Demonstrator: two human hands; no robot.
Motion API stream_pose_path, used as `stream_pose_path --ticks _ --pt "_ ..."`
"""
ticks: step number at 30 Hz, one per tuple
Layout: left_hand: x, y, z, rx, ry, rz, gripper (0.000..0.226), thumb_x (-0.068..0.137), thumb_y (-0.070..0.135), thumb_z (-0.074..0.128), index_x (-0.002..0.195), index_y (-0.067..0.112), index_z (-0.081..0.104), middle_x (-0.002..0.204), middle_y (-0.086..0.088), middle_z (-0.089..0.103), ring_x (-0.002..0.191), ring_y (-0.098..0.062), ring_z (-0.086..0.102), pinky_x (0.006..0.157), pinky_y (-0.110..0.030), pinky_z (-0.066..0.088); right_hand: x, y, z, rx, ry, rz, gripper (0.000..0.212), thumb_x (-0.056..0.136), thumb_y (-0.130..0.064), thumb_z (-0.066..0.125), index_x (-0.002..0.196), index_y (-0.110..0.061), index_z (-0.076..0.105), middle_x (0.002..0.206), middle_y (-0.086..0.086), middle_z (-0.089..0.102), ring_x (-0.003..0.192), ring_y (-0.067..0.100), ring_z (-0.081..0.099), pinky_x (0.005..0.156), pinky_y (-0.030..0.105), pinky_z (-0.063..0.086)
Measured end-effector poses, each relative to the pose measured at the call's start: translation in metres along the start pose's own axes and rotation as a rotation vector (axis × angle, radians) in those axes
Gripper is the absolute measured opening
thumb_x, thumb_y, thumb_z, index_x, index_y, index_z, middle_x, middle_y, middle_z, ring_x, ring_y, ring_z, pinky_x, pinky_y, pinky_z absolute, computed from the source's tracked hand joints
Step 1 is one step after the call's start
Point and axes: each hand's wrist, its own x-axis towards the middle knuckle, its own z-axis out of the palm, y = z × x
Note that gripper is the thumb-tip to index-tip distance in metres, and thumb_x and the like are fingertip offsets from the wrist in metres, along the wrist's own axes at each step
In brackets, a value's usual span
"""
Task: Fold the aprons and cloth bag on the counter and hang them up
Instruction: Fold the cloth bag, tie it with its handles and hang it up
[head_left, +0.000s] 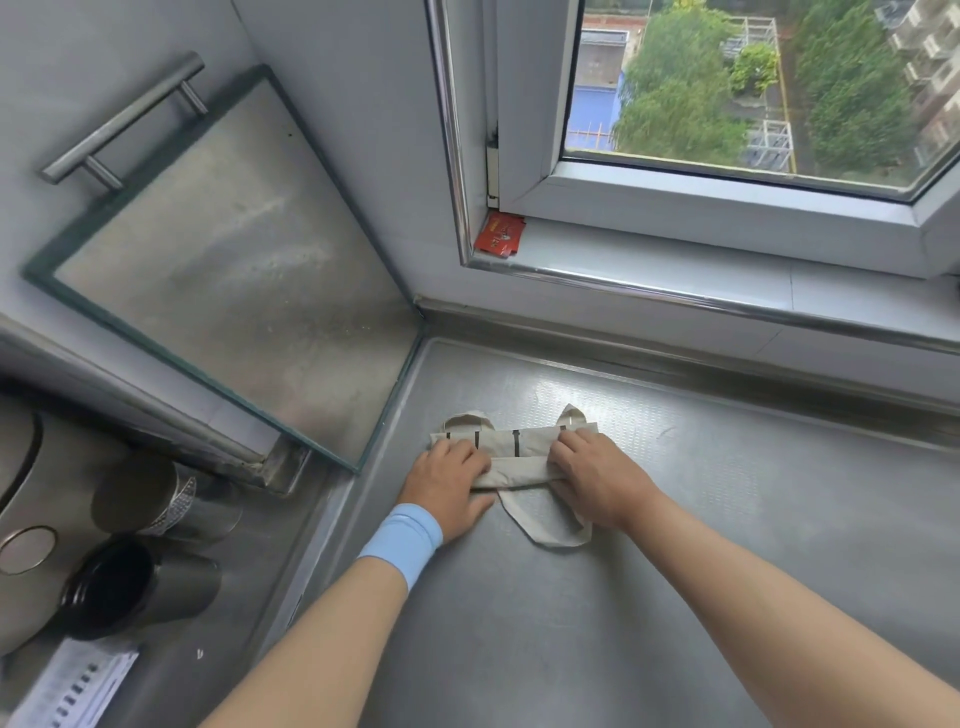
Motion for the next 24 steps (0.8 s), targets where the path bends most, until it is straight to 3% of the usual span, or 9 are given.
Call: stream_pose_path --ticks 3,6,11,15,17,20,21,23,24 --pt "0.003 -0.01 -0.003 -0.08 0.006 -0.044 0.031 0.091 0.042 0.056 0.118 0.027 0.061 0.119 0.005 0.056 0.113 -0.021 0.048 0.09 -0.031 0.042 0.004 0.0 -0.005 -0.001 0.015 0.01 0.023 0.095 -0.032 0.051 0.088 -0.013 0.061 0.089 0.006 0.061 0.08 0.029 0.057 0.067 0.04 0.046" --pt "0.01 -0.015 -0.008 -0.173 0.005 -0.106 0.027 0.097 0.039 0.05 0.115 0.025 0.064 0.115 0.004 0.062 0.112 -0.021 0.051 0.089 -0.029 0.04 0.007 0.001 -0.008 0.002 0.095 0.079 0.041 0.095 -0.038 0.032 0.081 -0.013 0.061 0.083 0.006 0.062 0.073 0.03 0.059 0.058 0.039 0.046" --pt "0.026 -0.019 -0.013 -0.253 -0.022 -0.263 0.023 0.098 0.039 0.044 0.109 0.025 0.059 0.109 0.002 0.063 0.099 -0.023 0.056 0.081 -0.031 0.043 0.018 0.007 -0.013 0.017 0.008 0.231 0.038 0.101 -0.042 0.038 0.097 -0.011 0.06 0.106 0.007 0.058 0.089 0.03 0.056 0.067 0.041 0.048" --pt "0.036 -0.024 -0.013 -0.353 -0.037 -0.322 0.022 0.097 0.038 0.049 0.104 0.023 0.064 0.104 -0.002 0.049 0.092 -0.023 0.055 0.082 -0.036 0.049 0.035 0.011 -0.02 -0.031 -0.058 0.337 0.041 0.102 -0.048 0.036 0.103 -0.014 0.059 0.106 0.005 0.055 0.092 0.031 0.06 0.065 0.037 0.036" --pt "0.041 -0.023 -0.012 -0.314 0.0 -0.352 0.02 0.094 0.035 0.053 0.106 0.022 0.063 0.108 -0.004 0.046 0.1 -0.023 0.049 0.084 -0.036 0.047 0.042 0.013 -0.021 -0.123 -0.086 0.347 0.041 0.099 -0.05 0.042 0.099 -0.014 0.061 0.1 0.006 0.059 0.088 0.031 0.061 0.067 0.037 0.037" --pt "0.049 -0.011 -0.016 -0.076 0.121 -0.322 0.018 0.091 0.029 0.059 0.109 0.027 0.059 0.11 -0.002 0.049 0.103 -0.022 0.045 0.082 -0.032 0.039 0.043 0.011 -0.02 -0.269 0.015 0.293 0.022 0.083 -0.031 0.07 0.091 -0.015 0.059 0.085 0.008 0.058 0.076 0.03 0.053 0.067 0.041 0.039" --pt "0.051 -0.005 -0.017 -0.042 0.152 -0.269 0.019 0.088 0.021 0.062 0.105 0.029 0.06 0.106 -0.001 0.051 0.098 -0.022 0.047 0.079 -0.032 0.038 0.044 0.008 -0.019 -0.266 0.045 0.26 0.029 0.071 -0.016 0.075 0.093 -0.016 0.057 0.085 0.007 0.055 0.075 0.03 0.05 0.066 0.041 0.039" --pt "0.053 0.007 -0.012 -0.037 0.171 -0.111 0.025 0.074 0.009 0.072 0.09 0.027 0.062 0.089 -0.001 0.053 0.079 -0.023 0.052 0.064 -0.032 0.041 0.047 0.001 -0.015 -0.236 0.049 0.145 0.042 0.055 0.002 0.065 0.092 -0.017 0.057 0.086 0.007 0.054 0.075 0.029 0.051 0.064 0.039 0.04" --pt "0.054 0.009 -0.007 -0.027 0.182 -0.036 0.025 0.068 0.009 0.075 0.083 0.025 0.063 0.082 0.0 0.054 0.071 -0.022 0.053 0.058 -0.031 0.042 0.048 -0.003 -0.012 -0.219 0.065 0.091 0.037 0.057 0.002 0.064 0.089 -0.017 0.058 0.085 0.006 0.054 0.073 0.028 0.051 0.061 0.038 0.041"
